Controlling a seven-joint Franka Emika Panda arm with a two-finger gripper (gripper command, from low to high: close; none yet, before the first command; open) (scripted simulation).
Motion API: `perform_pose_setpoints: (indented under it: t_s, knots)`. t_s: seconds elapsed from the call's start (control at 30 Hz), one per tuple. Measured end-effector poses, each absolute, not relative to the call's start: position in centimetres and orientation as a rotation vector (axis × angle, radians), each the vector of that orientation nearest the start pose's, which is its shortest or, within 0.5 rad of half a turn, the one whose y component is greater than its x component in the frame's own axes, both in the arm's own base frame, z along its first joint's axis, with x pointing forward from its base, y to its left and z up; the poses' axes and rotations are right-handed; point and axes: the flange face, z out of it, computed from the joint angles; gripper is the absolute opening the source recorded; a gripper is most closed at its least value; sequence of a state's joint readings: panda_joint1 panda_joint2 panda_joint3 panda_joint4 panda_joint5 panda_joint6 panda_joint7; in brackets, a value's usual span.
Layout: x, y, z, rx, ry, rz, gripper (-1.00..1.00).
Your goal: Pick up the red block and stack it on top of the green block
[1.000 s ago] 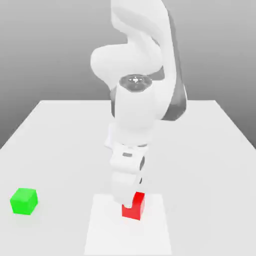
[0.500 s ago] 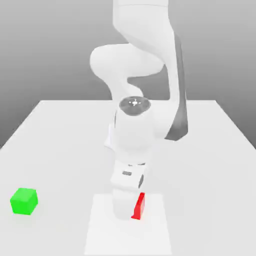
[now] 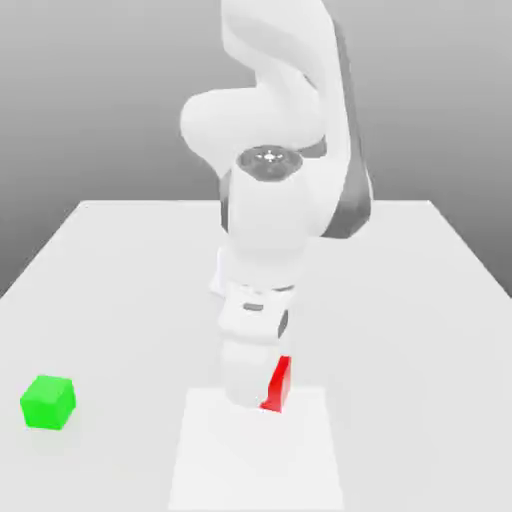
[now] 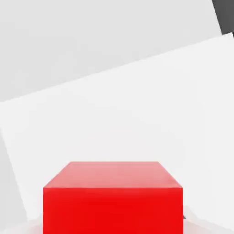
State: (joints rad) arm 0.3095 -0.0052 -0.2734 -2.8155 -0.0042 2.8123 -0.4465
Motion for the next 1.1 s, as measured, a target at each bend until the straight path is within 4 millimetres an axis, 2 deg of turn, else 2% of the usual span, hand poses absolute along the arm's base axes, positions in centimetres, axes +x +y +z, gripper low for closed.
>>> perform_pose_setpoints:
  t_s: [0.07, 0.13, 0.23, 0.3, 0.37, 0.47, 0.6, 0.77, 0.97, 1.0, 1.1]
  knots:
    - [37.4, 0.7, 21.0, -3.046, -0.768, 0.007, -1.00]
    - [38.1, -2.1, 21.2, -3.054, -0.737, 0.018, -1.00]
    - [38.7, -7.4, 21.6, -3.068, -0.667, 0.029, -1.00]
    - [38.4, -12.2, 21.9, -3.084, -0.578, 0.033, -1.00]
    - [37.7, -16.5, 22.3, -3.095, -0.508, 0.033, -1.00]
    - [36.6, -21.5, 23.1, -3.101, -0.463, 0.027, -1.00]
    - [34.1, -28.2, 24.4, -3.114, -0.396, 0.007, -1.00]
    - [34.5, -29.0, 23.0, -3.121, -0.430, -0.007, -1.00]
    - [34.3, -29.0, 18.9, -3.116, -0.426, -0.002, -1.00]
    - [34.2, -28.9, 18.3, -3.114, -0.424, 0.000, 1.00]
    - [34.2, -28.9, 18.3, -3.114, -0.424, 0.000, 1.00]
